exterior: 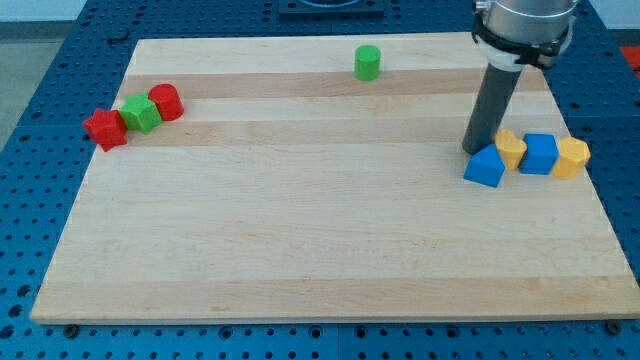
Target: Slide green circle to the right of green star
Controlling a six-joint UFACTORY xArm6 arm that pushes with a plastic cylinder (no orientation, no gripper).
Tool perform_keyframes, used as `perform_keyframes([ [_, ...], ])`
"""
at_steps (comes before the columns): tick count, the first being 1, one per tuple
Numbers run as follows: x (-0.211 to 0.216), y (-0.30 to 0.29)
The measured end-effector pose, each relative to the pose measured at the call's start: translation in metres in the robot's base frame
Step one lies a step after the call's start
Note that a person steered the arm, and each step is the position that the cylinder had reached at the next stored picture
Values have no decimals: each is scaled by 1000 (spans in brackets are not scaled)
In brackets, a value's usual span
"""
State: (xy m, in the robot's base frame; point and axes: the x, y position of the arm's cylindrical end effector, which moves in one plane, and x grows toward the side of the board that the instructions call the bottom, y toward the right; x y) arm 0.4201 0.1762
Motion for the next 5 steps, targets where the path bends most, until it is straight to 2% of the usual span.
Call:
perform_keyframes([
  [2,-25,-13],
  [4,-83,-9],
  [5,-110,-28],
])
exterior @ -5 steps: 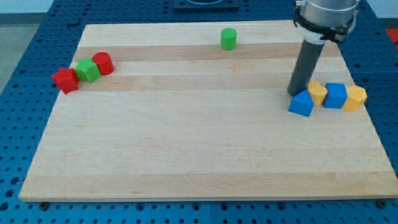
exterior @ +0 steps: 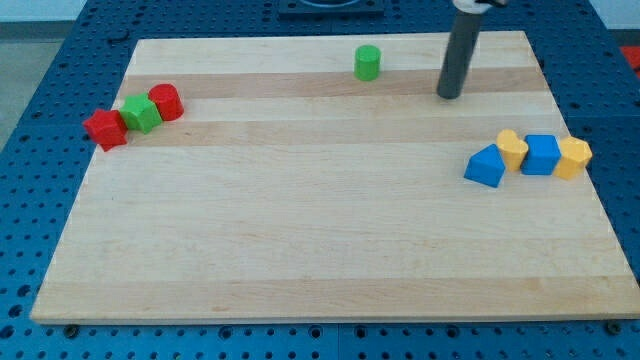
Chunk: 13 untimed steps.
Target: Slide green circle to the right of green star
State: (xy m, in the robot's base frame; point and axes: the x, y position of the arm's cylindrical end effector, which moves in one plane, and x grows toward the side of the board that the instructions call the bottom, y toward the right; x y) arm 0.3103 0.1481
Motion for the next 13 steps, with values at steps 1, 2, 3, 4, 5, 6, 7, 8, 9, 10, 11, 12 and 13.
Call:
perform_keyframes([
  [1,-26,-11],
  [2,-52,-12],
  [3,-58,-29],
  [4,-58,-52],
  [5,-58,-69],
  [6,-58,-96],
  [7,-58,-119],
  [8,-57,-146],
  [9,-55,-173],
  [10,-48,-196],
  [11,-36,-205],
  [12,-30,-205],
  [13,-20,-205],
])
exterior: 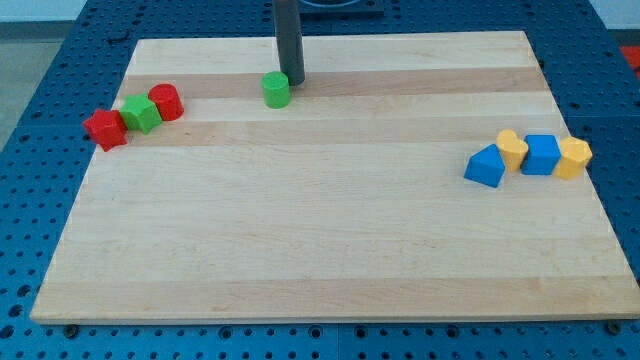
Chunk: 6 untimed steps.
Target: Slide green circle to the right of green star
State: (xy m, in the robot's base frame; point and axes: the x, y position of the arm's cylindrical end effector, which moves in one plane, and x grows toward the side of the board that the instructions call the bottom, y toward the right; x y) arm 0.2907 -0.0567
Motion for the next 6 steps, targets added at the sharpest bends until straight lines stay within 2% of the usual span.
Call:
perform_keyframes([
  [2,30,0],
  [6,86,-83],
])
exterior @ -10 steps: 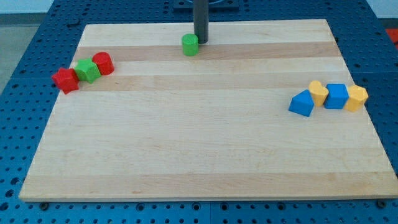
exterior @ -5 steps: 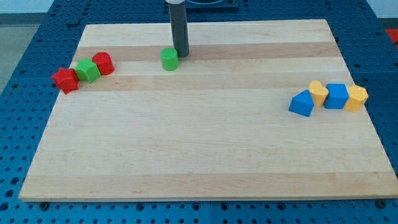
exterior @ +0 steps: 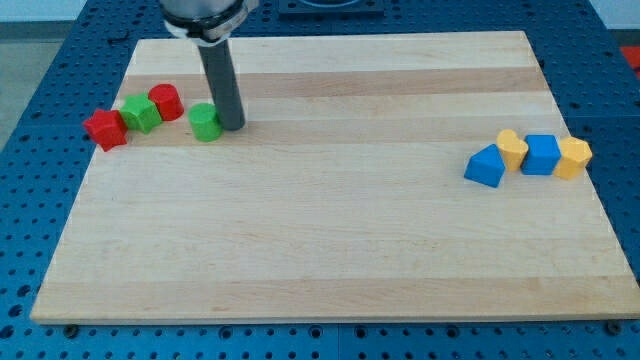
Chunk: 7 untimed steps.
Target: Slide green circle to the right of green star
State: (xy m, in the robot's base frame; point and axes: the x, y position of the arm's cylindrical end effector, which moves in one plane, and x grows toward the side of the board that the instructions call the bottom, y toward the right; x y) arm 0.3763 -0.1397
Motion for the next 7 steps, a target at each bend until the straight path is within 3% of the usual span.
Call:
perform_keyframes([
  [1,21,-13],
  [7,31,-54],
])
